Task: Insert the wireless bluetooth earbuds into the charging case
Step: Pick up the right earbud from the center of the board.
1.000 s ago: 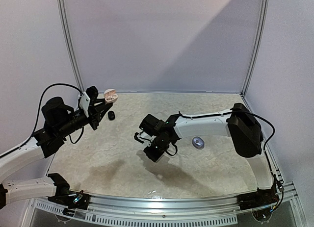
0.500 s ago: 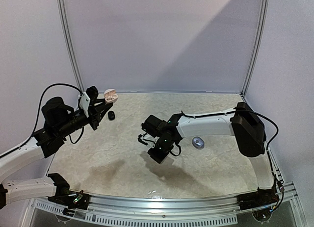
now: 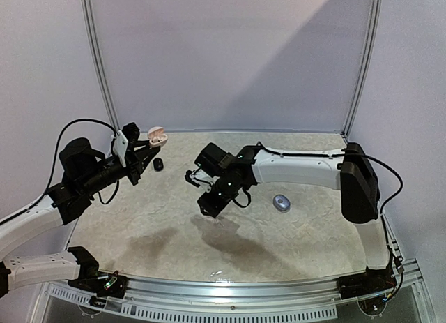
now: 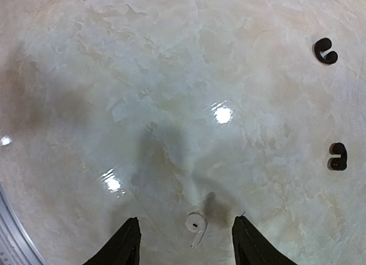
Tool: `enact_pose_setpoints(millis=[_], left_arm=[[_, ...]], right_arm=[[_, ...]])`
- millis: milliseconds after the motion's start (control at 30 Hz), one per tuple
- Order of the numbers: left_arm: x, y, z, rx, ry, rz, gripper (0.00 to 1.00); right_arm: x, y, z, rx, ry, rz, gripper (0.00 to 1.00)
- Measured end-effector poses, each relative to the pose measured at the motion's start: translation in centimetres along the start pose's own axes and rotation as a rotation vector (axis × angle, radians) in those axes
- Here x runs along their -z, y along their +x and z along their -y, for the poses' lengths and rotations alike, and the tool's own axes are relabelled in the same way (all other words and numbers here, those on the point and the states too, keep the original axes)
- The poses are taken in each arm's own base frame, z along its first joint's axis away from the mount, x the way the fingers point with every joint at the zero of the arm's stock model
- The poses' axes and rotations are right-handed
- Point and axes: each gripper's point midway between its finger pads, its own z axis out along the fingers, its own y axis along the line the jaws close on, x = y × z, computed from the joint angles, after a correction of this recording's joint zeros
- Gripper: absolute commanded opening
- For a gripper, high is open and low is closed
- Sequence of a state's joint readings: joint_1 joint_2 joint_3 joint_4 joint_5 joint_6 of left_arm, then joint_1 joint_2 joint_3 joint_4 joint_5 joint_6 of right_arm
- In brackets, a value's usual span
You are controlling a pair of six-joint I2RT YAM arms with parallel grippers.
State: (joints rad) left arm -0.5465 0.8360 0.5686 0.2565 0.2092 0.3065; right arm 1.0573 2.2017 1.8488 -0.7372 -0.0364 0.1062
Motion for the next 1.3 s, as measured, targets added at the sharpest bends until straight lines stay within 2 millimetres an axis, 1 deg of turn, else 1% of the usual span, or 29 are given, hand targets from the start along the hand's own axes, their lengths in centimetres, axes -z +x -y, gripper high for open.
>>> enact_pose_setpoints(millis=[100, 300, 433, 500, 600, 1000, 1200, 1300], left_arm=[[0.0, 0.0, 0.0, 0.000, 0.000, 0.000, 0.00], [0.0, 0.0, 0.0, 0.000, 0.000, 0.000, 0.00], [0.0, 0.0, 0.0, 0.000, 0.000, -0.001, 0.00], [0.0, 0.1, 0.0, 0.000, 0.001, -0.001, 0.00], [0.0, 0.1, 0.0, 0.000, 0.001, -0.002, 0.00], [0.0, 0.1, 0.0, 0.000, 0.001, -0.002, 0.00], [0.0, 0.1, 0.1, 0.000, 0.001, -0.002, 0.00], [0.0, 0.1, 0.1, 0.000, 0.001, -0.002, 0.00]], right_arm=[[-1.1, 0.2, 0.8, -0.006, 0.043, -0.021, 0.56], [-3.8, 2.5, 1.8, -0.017, 0.101, -0.126, 0.52], [-4.8, 3.9, 2.3, -0.033, 0.127, -0.176, 0.46], [-4.8, 3.9, 2.3, -0.044, 0.130, -0.179, 0.40], [-5.0, 4.0, 2.2, -0.052, 0.130, -0.183, 0.35], [-4.8, 4.4, 1.1, -0.031, 0.147, -0.196, 0.30], [-4.8, 4.5, 1.0, -0.032, 0.154, -0.197, 0.17], [-4.8, 4.5, 0.9, -0.026, 0.154, -0.199, 0.13]])
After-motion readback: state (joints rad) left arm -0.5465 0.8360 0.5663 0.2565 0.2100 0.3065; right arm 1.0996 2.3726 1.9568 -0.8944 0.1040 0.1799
